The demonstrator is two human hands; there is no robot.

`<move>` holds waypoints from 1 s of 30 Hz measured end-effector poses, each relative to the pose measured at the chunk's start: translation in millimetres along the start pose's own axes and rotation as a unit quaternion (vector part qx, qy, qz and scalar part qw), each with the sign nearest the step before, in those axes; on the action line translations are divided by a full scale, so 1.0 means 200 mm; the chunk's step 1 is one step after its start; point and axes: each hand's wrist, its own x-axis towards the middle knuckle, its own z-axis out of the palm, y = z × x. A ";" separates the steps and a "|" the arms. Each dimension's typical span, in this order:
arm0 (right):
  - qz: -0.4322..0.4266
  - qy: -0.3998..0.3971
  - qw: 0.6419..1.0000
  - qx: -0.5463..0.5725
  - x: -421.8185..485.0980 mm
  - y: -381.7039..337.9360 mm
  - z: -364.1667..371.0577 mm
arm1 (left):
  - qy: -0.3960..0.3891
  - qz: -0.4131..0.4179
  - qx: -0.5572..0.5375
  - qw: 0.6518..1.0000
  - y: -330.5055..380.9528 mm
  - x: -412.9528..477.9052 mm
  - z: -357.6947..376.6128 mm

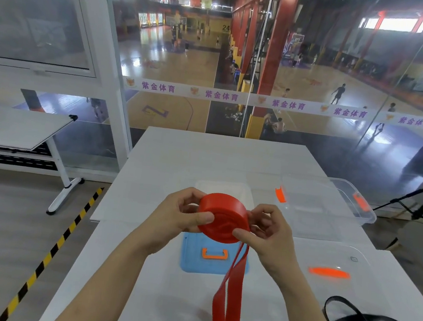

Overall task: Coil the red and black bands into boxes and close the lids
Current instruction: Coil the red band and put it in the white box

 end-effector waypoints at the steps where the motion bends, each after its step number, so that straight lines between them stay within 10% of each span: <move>1: -0.003 -0.003 1.000 0.000 0.00 -0.01 -0.01 | -0.012 -0.007 0.019 1.000 -0.01 0.00 -0.01; 14: -0.062 -0.098 0.985 -0.125 0.01 -0.09 -0.01 | -0.073 -0.014 0.343 0.936 0.08 0.00 0.02; 30: -0.026 -0.012 0.998 0.048 -0.05 0.01 -0.01 | -0.021 -0.025 0.017 0.999 0.01 -0.02 0.01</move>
